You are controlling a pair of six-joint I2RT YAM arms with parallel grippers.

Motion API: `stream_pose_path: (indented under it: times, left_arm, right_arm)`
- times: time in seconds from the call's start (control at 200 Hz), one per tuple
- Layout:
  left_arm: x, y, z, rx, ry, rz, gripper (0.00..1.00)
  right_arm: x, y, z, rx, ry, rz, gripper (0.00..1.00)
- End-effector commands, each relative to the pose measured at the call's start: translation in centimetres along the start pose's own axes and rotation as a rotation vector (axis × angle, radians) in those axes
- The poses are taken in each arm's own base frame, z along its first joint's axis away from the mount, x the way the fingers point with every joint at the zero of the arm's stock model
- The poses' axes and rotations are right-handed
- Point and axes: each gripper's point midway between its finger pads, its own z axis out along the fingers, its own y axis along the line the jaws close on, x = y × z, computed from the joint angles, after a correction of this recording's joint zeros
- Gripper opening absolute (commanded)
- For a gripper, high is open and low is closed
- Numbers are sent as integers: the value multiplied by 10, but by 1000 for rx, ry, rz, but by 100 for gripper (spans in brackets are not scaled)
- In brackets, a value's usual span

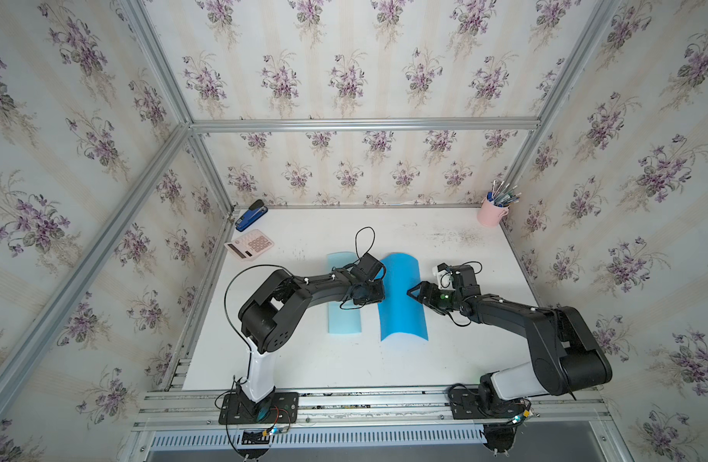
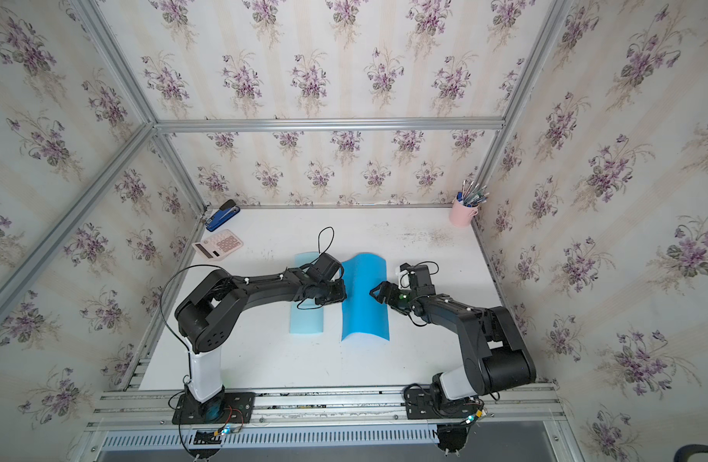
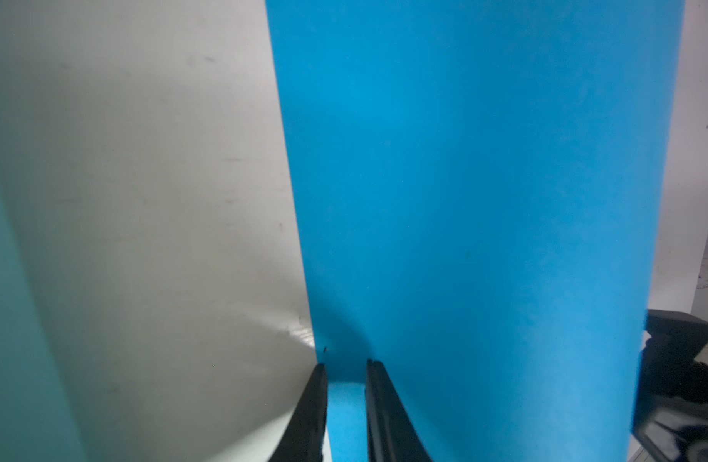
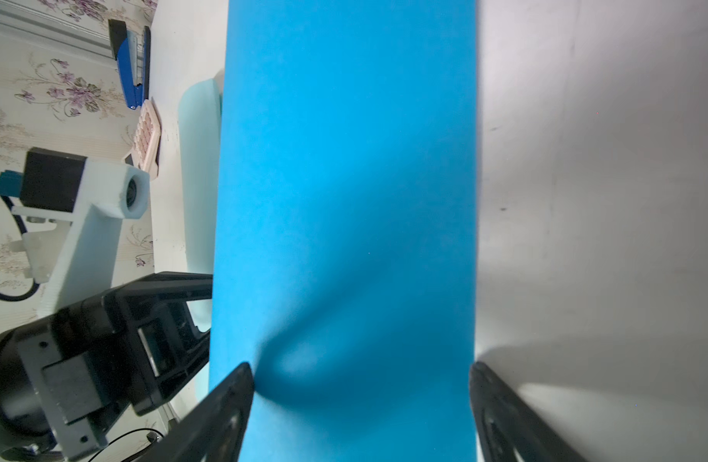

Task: Fold the rectangular paper in half along the long edge
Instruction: Pick up the paper from the center of the board.

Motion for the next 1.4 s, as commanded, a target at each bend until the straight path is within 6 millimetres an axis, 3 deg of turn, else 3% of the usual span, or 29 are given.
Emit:
stream_pose_path:
  times: [0.0, 0.255, 0.45, 1.399]
  left_arm:
    - [25, 42, 1, -190, 83, 17, 22]
    - [25, 41, -1, -211, 79, 48, 19]
    - [26, 38, 0, -202, 80, 51, 18]
    - [12, -21, 13, 108, 10, 143, 14]
  right_arm:
    - [12, -3, 3, -10, 49, 43, 85]
    - [10, 10, 3, -115, 46, 65, 86]
    - [9, 9, 6, -118, 53, 69, 84]
    - [33, -3, 13, 7, 170, -4, 76]
